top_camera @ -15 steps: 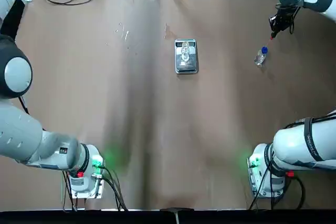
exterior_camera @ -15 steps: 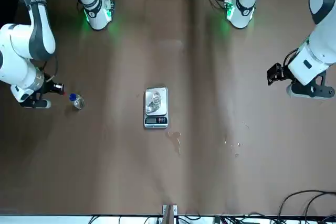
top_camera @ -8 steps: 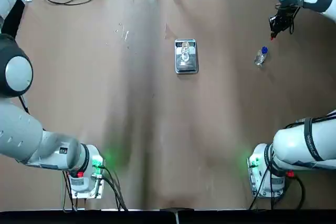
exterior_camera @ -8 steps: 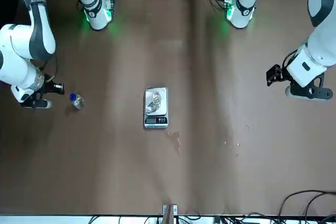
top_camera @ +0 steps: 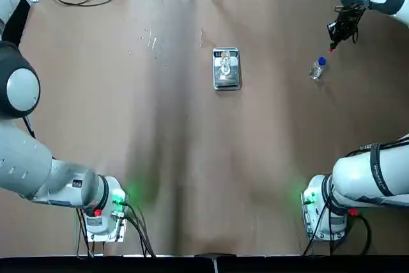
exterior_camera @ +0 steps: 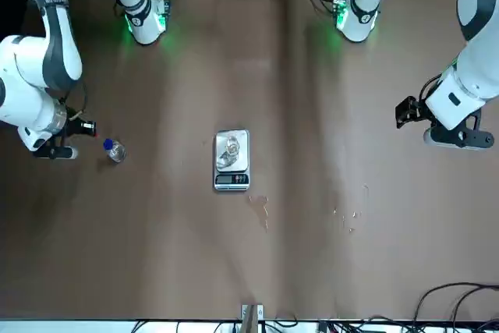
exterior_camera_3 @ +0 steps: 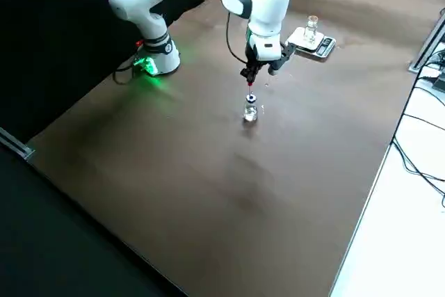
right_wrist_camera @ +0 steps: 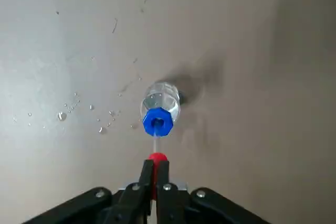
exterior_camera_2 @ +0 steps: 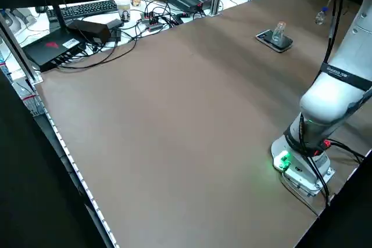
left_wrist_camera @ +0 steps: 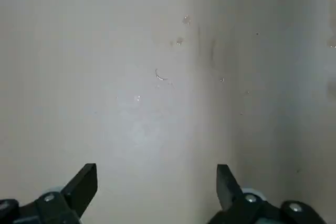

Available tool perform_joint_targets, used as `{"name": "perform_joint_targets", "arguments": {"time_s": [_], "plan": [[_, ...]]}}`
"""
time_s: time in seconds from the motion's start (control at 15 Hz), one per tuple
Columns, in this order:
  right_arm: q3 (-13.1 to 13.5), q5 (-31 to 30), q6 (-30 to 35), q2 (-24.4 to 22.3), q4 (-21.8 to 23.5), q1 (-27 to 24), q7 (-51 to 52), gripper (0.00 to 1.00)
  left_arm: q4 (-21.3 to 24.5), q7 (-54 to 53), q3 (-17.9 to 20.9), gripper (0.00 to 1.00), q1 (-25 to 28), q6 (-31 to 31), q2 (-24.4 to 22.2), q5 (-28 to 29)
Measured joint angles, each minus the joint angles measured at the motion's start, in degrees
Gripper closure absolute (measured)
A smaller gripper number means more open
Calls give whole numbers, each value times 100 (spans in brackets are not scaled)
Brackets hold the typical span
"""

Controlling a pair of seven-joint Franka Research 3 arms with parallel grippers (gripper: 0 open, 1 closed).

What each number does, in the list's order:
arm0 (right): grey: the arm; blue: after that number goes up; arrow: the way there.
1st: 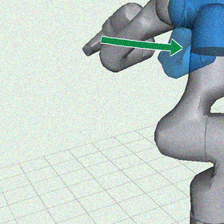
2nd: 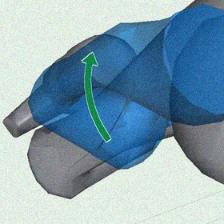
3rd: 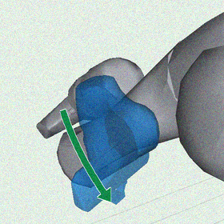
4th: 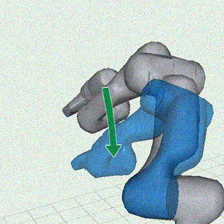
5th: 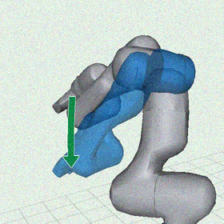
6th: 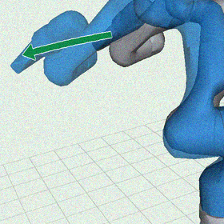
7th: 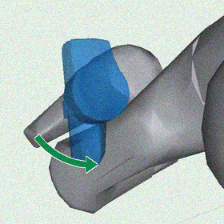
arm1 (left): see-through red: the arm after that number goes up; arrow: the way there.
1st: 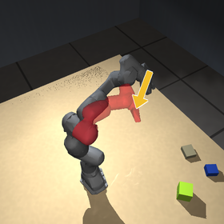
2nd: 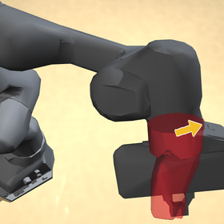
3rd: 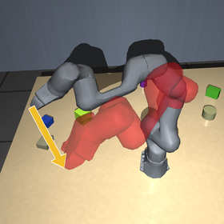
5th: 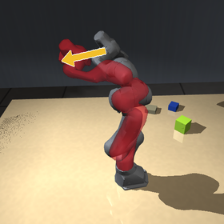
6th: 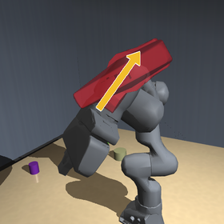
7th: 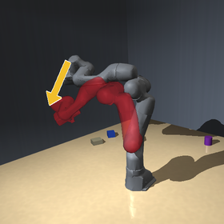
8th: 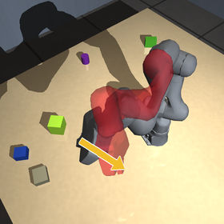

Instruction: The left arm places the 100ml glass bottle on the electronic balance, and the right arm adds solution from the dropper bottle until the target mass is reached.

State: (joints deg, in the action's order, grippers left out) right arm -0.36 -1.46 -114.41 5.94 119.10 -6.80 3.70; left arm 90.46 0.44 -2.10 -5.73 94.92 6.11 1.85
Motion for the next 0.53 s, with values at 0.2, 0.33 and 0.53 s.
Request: {"name": "perform_joint_targets", "arguments": {"time_s": [0.2, 0.33, 0.53], "plan": [[-3, 0, 80, -1, -20, 1, 0, 95, 0, 0, 0, 0, 0, 0, 0, 0], [-4, 0, 129, -2, -60, 2, 0, 94, 0, 0, 0, 0, 0, 0, 0, 0], [-7, 0, 71, -2, -64, 3, 0, 94, 0, 0, 0, 0, 0, 0, 0, 0]]}}
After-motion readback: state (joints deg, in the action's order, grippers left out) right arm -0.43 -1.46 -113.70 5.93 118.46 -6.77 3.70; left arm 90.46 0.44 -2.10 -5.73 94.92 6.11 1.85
